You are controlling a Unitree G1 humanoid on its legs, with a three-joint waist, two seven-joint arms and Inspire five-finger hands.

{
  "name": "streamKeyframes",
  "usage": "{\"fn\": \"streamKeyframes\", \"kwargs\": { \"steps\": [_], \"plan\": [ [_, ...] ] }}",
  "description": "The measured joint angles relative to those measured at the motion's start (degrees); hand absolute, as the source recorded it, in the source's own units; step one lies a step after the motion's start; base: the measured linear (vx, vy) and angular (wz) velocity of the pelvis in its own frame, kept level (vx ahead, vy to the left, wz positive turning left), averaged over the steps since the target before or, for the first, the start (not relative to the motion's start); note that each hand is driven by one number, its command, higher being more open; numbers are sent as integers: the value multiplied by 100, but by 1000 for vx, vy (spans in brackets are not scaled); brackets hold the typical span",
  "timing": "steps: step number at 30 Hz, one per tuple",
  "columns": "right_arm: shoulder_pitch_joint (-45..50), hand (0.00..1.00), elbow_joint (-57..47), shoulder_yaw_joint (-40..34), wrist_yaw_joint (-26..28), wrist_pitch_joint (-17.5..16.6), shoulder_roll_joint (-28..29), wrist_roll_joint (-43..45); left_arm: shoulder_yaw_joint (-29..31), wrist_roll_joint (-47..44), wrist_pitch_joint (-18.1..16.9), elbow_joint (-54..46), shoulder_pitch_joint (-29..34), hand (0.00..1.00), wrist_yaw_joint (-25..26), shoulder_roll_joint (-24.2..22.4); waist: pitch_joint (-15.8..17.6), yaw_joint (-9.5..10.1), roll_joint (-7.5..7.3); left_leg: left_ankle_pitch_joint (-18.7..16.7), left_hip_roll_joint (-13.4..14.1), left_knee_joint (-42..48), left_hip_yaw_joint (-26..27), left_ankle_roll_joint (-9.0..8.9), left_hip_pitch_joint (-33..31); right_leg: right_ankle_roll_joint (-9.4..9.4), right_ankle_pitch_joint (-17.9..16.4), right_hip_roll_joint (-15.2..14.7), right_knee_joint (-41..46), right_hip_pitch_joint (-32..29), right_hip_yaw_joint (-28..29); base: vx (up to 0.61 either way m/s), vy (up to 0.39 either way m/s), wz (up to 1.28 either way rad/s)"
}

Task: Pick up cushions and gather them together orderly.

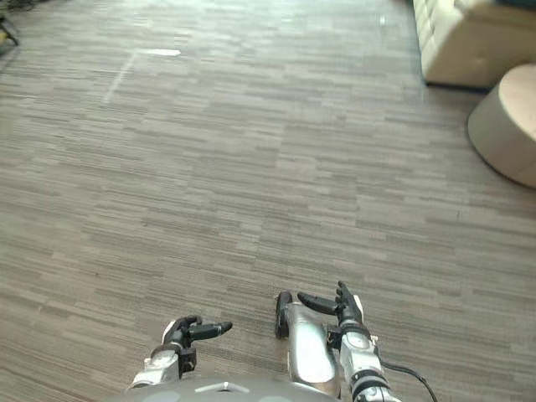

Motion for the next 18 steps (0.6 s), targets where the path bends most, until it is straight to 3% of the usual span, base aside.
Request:
{"fn": "streamKeyframes", "kwargs": {
  "steps": [1, 2, 3, 5, 6, 7, 8, 9, 10, 11, 12, 13, 14, 15, 16, 17, 18],
  "plan": [
    [18, 100, 1, 1, 0, 1, 6, 2, -1, -3, -6, -7, 0, 100, -3, 7, -3, 23, -13, -54, -3, -52, 70, 44, -78, -24, -1, 2, -71, 88, 45, 490, -25, -74],
    [66, 100, 11, 39, 1, 23, 8, 28, -13, -9, -132, -113, 33, 100, -13, 10, -21, 68, -36, -313, -54, -586, 358, 226, -511, -39, 16, -2, -485, 516, 244, 408, -15, -57],
    [66, 100, 40, 38, 2, 28, 7, 46, -2, -11, -180, -175, 35, 100, -18, -8, -22, 77, -40, -439, -120, -1129, 505, 366, -689, 91, 104, -14, -663, 717, 345, 471, 14, -81],
    [52, 100, 188, 24, 1, 64, 15, 45, -18, -10, -228, -240, -17, 100, -37, -66, -9, 217, -81, -465, -625, -3481, 644, 463, -907, 217, 98, -143, -1138, 1231, 691, 588, 98, -78],
    [43, 100, 229, 9, -1, 63, 23, 50, -18, -6, -227, -231, -33, 100, -37, -79, -4, 230, -100, -286, -829, -4251, 543, 467, -929, 257, 82, -186, -1250, 1354, 769, 548, 139, -72],
    [45, 100, 255, -15, -19, 63, 23, 47, -30, -5, -227, -217, -51, 100, -37, -110, -14, 234, -78, 154, -1052, -5363, 362, 495, -968, 343, 34, -187, -1394, 1526, 897, 329, 99, -54],
    [53, 100, 271, -15, -25, 63, -16, 47, -52, -6, -227, -205, -72, 100, -38, -119, -18, 233, -49, 303, -1090, -5693, 320, 548, -1015, 406, -2, -151, -1453, 1621, 973, 564, 185, -62],
    [58, 100, 347, -15, -29, 63, -48, 45, -104, -9, -234, -177, -82, 100, -39, -118, -41, 238, 1, 614, -1116, -5877, 200, 816, -1086, 529, -84, -89, -1491, 1796, 1105, 613, 203, -77],
    [74, 100, 405, -10, -35, 59, 4, 30, -149, -3, -220, -137, -108, 100, -32, -34, -128, 331, -119, 1359, -1186, -5708, 134, 1088, -966, 627, -153, -234, -1436, 1996, 1316, 639, 203, -71],
    [111, 100, 411, -11, -36, 52, 29, 15, -203, -3, -196, -121, -124, 100, -28, 24, -178, 324, -216, 1373, -1239, -5591, 110, 1085, -981, 627, -153, -330, -1323, 1977, 1358, 651, 176, -51],
    [151, 100, 409, -22, -34, 50, 45, 2, -258, -2, -182, -81, -156, 100, -30, 80, -218, 323, -311, 1153, -1304, -5376, 104, 1076, -1008, 627, -153, -429, -1018, 1863, 1402, 627, 170, -10],
    [170, 100, 413, -41, -34, 51, 38, -4, -266, 0, -165, -66, -173, 100, -31, 97, -257, 323, -373, 871, -1386, -5091, 114, 1188, -1032, 635, -148, -517, -467, 1675, 1431, 723, 201, 0],
    [176, 100, 443, -71, -31, 49, 24, -9, -266, -2, -165, 0, -194, 100, -23, 136, -280, 326, -456, 534, -1502, -4840, 153, 1224, -922, 709, -114, -625, 454, 1400, 1387, 598, 180, 6],
    [162, 100, 522, -74, -29, 49, 7, -15, -267, -1, -156, 64, -204, 100, -14, 179, -301, 318, -519, 292, -1602, -4721, 177, 1210, -782, 976, 42, -722, 1323, 1122, 1308, 599, 155, 11],
    [121, 100, 582, -73, -16, 47, -21, -18, -286, -1, -138, 198, -220, 100, -3, 238, -307, 276, -586, -130, -1749, -4614, 180, 1235, -438, 1738, 1039, -903, 2954, 488, 1153, 612, 124, 9],
    [71, 100, 594, -38, 4, 36, -74, -20, -315, -2, -87, 358, -254, 100, 10, 288, -289, 238, -569, -370, -1786, -4586, 170, 1234, -107, 1688, 1216, -1090, 3966, 55, 1013, 736, 124, -3],
    [37, 100, 474, -22, 33, 20, -136, -18, -315, -3, -30, 507, -243, 100, 86, 322, -232, 202, -458, -602, -1751, -4716, 175, 1184, 470, 1118, 724, -1295, 4761, -506, 677, 743, 86, -13]
  ]
}}
